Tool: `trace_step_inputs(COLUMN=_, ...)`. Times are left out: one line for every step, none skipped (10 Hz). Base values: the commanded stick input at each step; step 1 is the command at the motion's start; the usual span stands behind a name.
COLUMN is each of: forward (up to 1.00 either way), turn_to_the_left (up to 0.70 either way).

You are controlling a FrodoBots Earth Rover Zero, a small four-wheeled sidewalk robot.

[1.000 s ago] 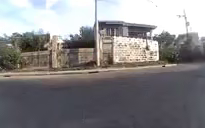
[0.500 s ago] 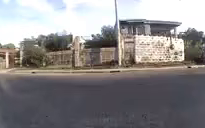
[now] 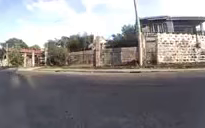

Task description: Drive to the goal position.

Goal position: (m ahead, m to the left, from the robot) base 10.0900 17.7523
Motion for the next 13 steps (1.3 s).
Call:
trace_step_inputs(forward=0.98, turn_to_the_left=0.00)
trace_step_inputs(forward=0.98, turn_to_the_left=0.00)
trace_step_inputs(forward=0.98, turn_to_the_left=0.00)
trace_step_inputs(forward=0.98, turn_to_the_left=0.00)
trace_step_inputs(forward=0.98, turn_to_the_left=0.00)
trace_step_inputs(forward=0.99, turn_to_the_left=0.00)
trace_step_inputs(forward=1.00, turn_to_the_left=0.00)
trace_step_inputs(forward=1.00, turn_to_the_left=0.00)
trace_step_inputs(forward=1.00, turn_to_the_left=0.00)
trace_step_inputs(forward=1.00, turn_to_the_left=0.00)
trace_step_inputs(forward=1.00, turn_to_the_left=0.00)
trace_step_inputs(forward=1.00, turn_to_the_left=0.00)
trace_step_inputs(forward=1.00, turn_to_the_left=0.00)
